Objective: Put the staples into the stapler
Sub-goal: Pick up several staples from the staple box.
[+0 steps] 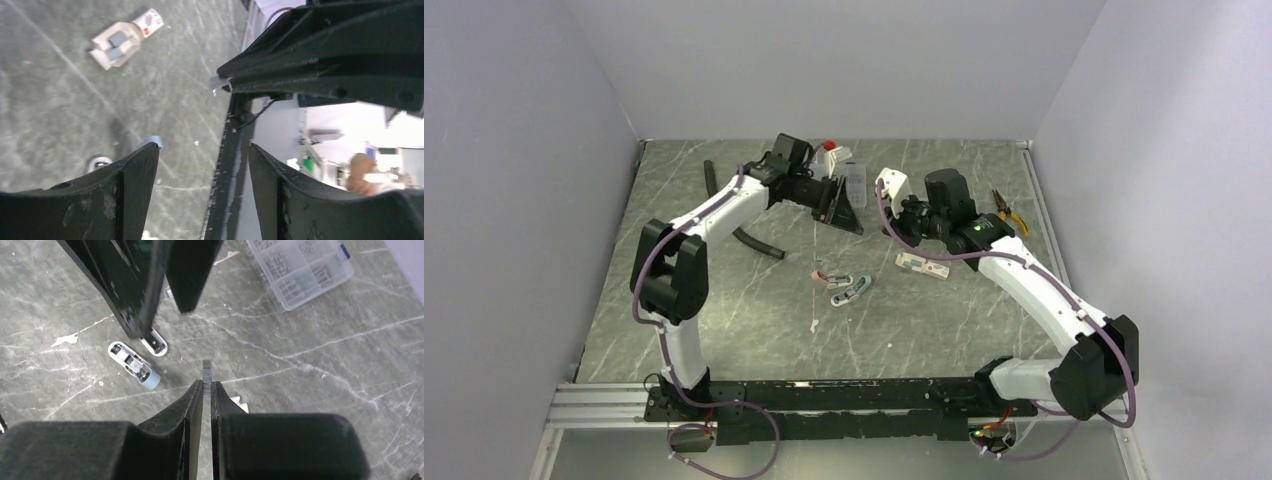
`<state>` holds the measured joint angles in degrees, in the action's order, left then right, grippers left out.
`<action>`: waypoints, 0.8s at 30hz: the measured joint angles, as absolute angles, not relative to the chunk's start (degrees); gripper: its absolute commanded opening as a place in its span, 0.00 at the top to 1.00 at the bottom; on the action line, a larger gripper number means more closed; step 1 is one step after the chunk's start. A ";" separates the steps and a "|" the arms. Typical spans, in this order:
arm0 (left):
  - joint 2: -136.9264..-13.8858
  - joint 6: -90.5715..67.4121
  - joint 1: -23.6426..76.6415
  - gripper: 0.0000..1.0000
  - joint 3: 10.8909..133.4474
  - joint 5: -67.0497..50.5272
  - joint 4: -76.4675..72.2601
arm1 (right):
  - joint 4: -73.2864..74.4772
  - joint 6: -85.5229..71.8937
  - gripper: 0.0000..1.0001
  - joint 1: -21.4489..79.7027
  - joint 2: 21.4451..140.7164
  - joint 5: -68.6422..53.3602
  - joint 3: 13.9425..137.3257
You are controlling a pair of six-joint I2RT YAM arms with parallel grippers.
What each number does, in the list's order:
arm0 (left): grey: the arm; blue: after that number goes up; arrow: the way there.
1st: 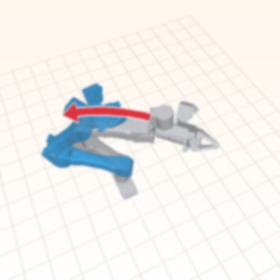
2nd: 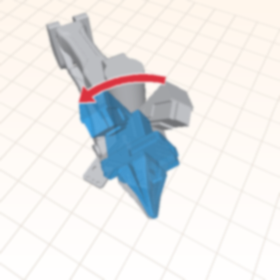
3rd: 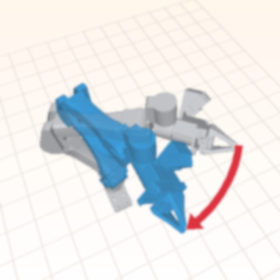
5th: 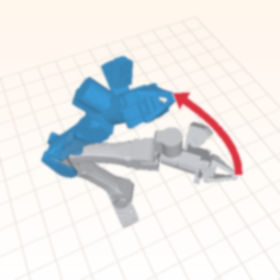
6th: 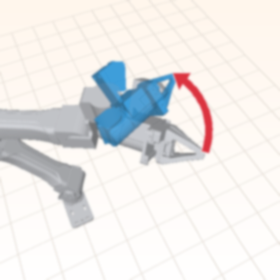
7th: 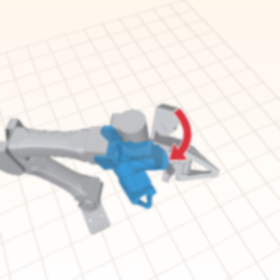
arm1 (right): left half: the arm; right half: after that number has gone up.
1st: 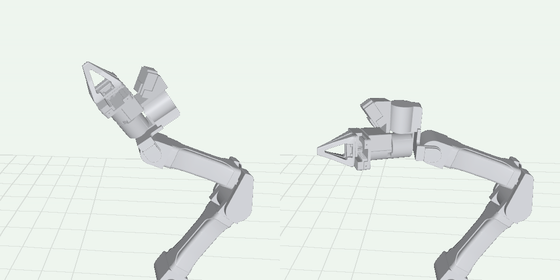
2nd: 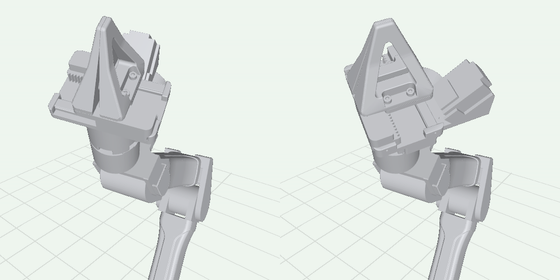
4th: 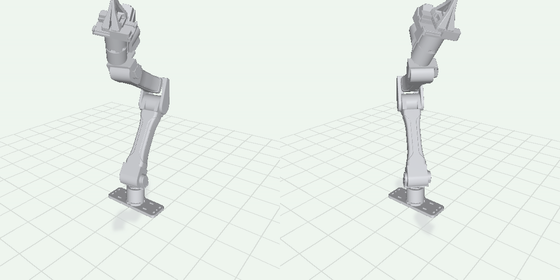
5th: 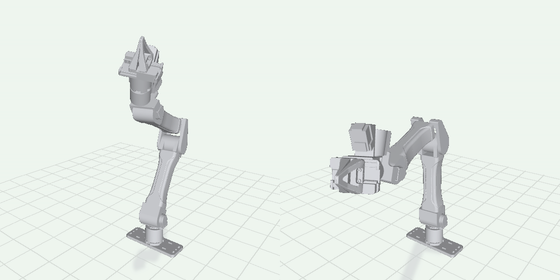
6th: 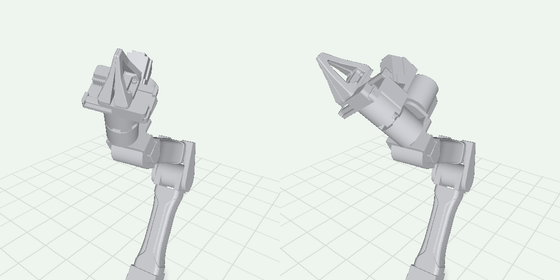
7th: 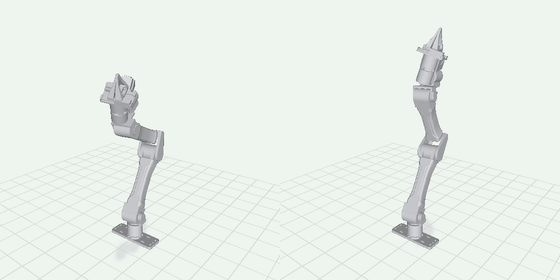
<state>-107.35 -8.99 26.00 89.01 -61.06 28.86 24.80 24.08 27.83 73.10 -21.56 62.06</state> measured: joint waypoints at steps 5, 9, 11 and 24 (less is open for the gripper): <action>-109.60 -23.66 27.73 0.41 89.14 -64.29 21.34 | 23.64 24.10 0.86 29.41 72.71 -21.17 61.93; -111.74 -33.23 27.75 0.48 89.12 -65.82 13.91 | 23.03 24.47 0.86 30.79 72.40 -19.99 60.86; -112.55 -35.44 27.68 0.50 89.14 -66.02 12.53 | 22.85 24.49 0.86 31.22 72.27 -19.51 60.23; -113.65 -40.14 29.04 0.50 89.14 -65.95 10.70 | 22.61 24.43 0.86 31.33 72.25 -17.98 59.75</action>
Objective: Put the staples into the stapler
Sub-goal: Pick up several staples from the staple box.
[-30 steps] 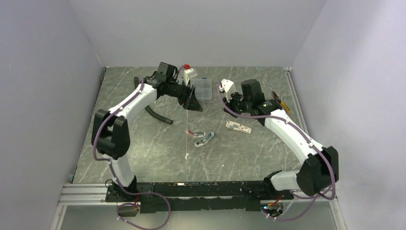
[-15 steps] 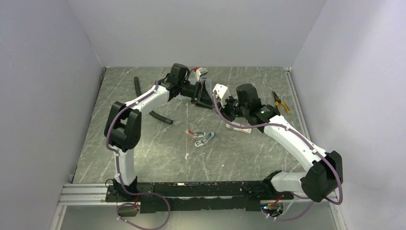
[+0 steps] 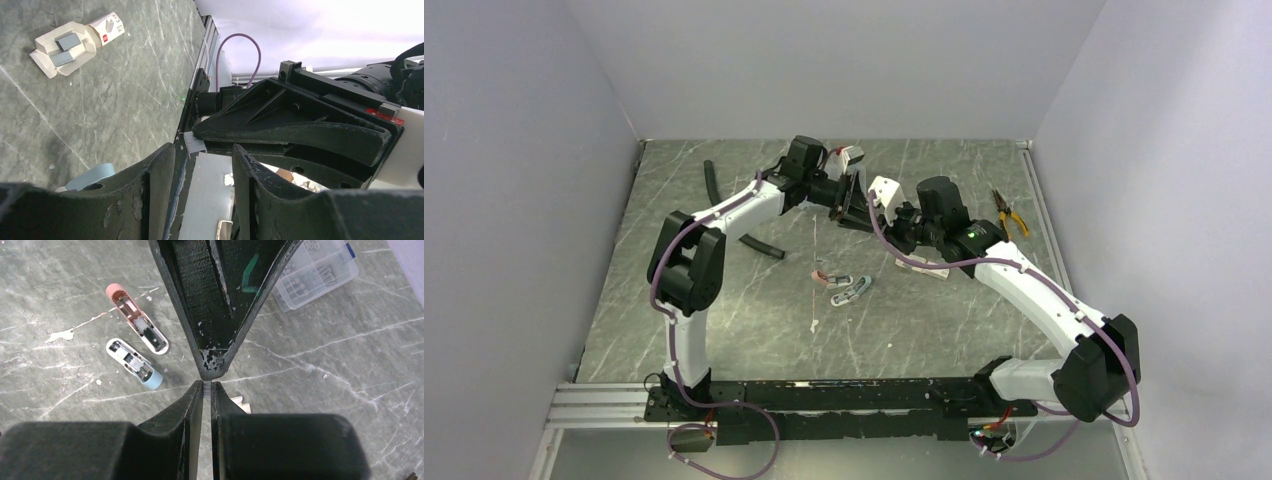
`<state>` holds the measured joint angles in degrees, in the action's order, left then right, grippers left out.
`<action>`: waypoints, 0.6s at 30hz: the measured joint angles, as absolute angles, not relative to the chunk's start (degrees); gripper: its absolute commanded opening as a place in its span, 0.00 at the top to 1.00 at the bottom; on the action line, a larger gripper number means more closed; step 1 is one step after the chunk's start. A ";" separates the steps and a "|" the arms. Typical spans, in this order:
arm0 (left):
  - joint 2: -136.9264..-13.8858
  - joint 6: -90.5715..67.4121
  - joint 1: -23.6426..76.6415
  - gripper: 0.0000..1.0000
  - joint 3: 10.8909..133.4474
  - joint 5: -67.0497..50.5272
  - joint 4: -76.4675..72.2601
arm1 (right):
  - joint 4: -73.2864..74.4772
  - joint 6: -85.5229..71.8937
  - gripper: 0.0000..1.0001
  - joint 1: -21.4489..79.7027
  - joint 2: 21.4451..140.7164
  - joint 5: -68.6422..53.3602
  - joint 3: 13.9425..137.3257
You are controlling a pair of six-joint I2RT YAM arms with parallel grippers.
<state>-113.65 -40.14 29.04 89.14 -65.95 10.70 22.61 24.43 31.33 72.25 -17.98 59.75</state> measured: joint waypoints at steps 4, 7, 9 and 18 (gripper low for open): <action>-113.65 -40.18 29.47 0.54 89.14 -65.93 10.76 | 22.61 24.43 0.86 31.33 72.25 -17.93 59.75; -113.65 -40.23 29.58 0.55 89.14 -65.93 10.72 | 22.61 24.43 0.86 31.33 72.27 -17.87 59.77; -113.65 -40.29 29.65 0.56 89.14 -65.93 10.72 | 22.61 24.43 0.87 31.33 72.29 -17.85 59.75; -113.65 -41.21 29.85 0.64 89.14 -65.91 10.28 | 22.61 24.40 0.86 31.33 72.34 -16.86 59.77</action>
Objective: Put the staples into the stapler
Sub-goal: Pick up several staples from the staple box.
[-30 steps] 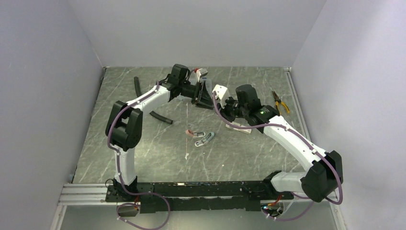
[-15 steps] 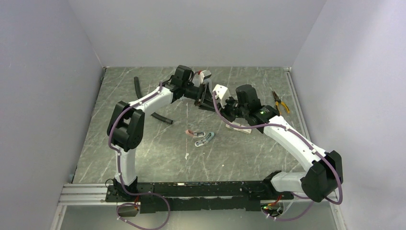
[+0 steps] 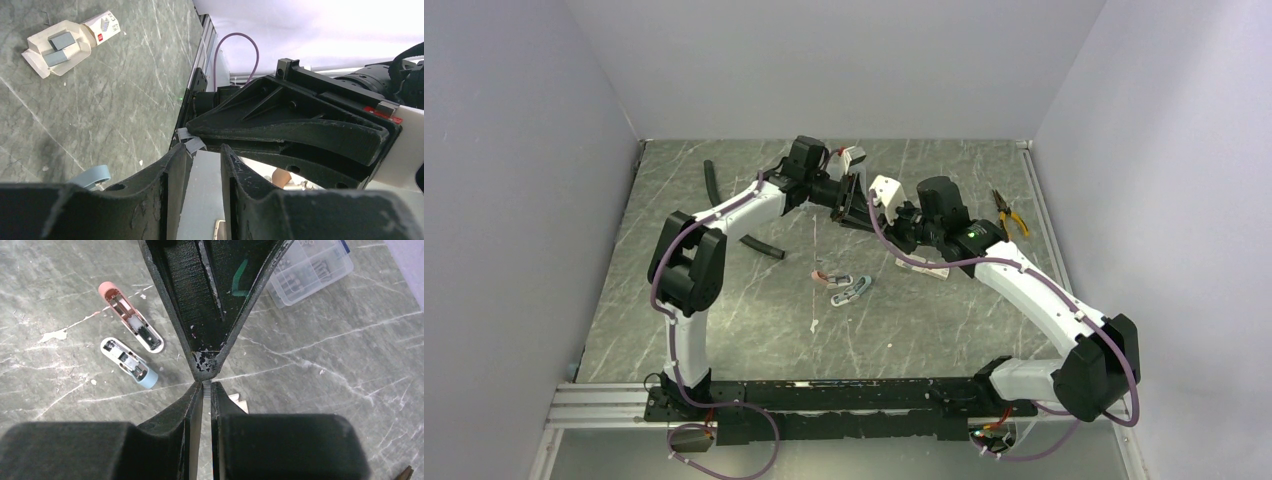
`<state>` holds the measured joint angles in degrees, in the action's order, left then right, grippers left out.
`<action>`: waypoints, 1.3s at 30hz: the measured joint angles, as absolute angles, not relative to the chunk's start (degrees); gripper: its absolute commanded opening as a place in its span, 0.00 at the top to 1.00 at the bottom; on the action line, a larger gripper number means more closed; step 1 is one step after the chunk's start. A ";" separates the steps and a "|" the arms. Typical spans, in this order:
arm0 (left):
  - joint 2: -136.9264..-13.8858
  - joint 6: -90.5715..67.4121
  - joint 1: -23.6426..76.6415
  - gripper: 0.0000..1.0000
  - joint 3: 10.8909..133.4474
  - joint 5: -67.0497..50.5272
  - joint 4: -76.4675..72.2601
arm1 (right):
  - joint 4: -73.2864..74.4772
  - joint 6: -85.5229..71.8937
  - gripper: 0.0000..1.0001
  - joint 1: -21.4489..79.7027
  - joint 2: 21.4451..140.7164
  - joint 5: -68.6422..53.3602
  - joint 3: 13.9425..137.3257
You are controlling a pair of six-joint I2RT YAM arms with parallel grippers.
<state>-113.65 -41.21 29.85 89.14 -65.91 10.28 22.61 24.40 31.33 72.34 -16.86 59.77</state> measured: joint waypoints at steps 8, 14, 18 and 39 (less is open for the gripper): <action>-114.34 -41.25 29.87 0.62 89.14 -65.89 10.15 | 22.63 24.38 0.87 31.33 72.58 -16.53 59.79; -114.98 -41.19 29.89 0.61 89.14 -65.69 10.46 | 22.63 24.27 0.86 31.33 72.60 -16.56 59.79; -115.13 -41.15 29.95 0.63 89.14 -65.63 10.76 | 22.63 24.23 0.86 31.33 72.60 -16.56 59.79; -116.11 -41.21 30.50 0.93 89.17 -66.02 9.87 | 23.46 24.23 0.87 31.33 73.28 -15.25 59.79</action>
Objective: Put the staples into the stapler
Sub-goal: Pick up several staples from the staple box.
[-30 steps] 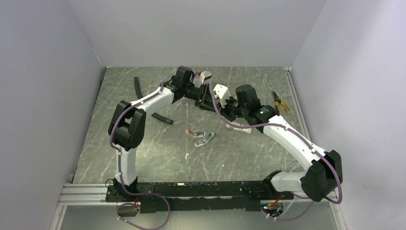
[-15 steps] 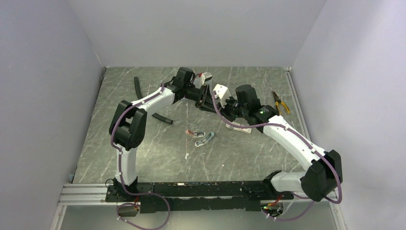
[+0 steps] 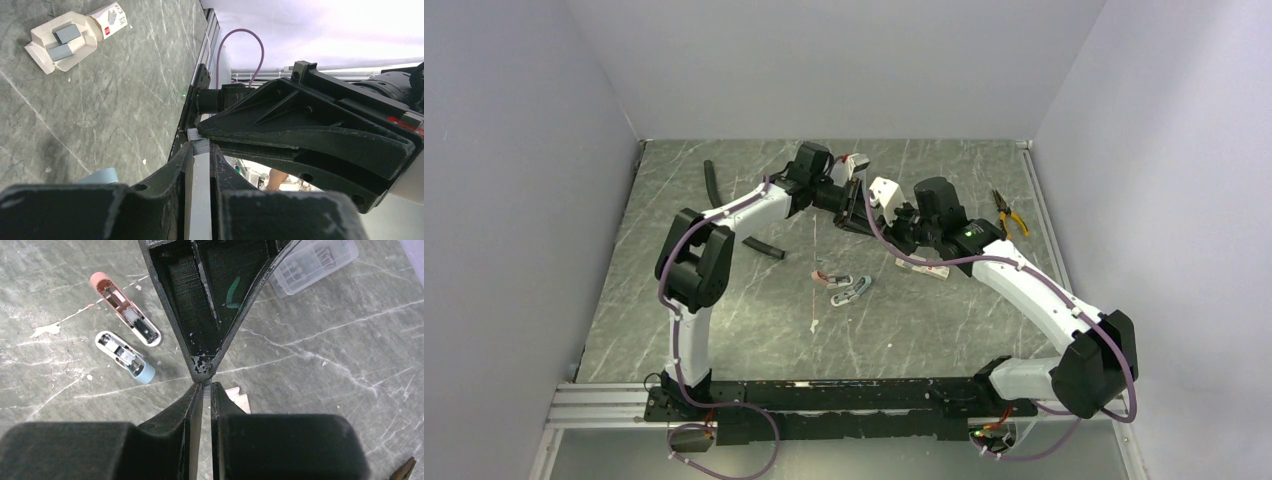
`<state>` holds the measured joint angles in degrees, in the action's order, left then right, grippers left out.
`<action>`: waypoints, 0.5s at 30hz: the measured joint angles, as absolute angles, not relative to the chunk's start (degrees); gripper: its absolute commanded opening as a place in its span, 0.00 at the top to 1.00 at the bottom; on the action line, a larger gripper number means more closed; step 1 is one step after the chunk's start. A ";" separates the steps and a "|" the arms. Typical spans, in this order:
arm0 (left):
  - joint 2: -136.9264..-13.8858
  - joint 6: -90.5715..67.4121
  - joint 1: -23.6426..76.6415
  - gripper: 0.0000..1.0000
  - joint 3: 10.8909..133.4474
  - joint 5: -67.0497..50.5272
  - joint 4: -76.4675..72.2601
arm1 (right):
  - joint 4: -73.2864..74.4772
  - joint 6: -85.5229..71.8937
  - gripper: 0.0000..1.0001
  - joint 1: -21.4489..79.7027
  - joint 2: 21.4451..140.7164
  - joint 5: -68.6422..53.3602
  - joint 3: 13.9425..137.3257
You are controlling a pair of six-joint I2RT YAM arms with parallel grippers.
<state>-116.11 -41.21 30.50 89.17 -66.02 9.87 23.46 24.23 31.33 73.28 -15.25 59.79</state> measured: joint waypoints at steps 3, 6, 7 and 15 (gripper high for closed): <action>-116.44 -41.15 30.52 0.97 89.43 -66.13 10.15 | 23.59 24.29 0.87 31.33 73.30 -15.03 59.79; -116.88 -40.93 30.52 0.98 90.17 -66.13 10.57 | 23.53 24.49 0.87 31.33 73.30 -14.79 59.77; -116.99 -40.88 30.52 0.97 90.26 -66.13 10.74 | 23.53 24.49 0.87 31.33 73.30 -14.70 59.70; -117.12 -39.16 30.20 0.97 90.39 -66.11 12.27 | 23.64 25.10 0.88 31.33 73.25 -13.52 58.28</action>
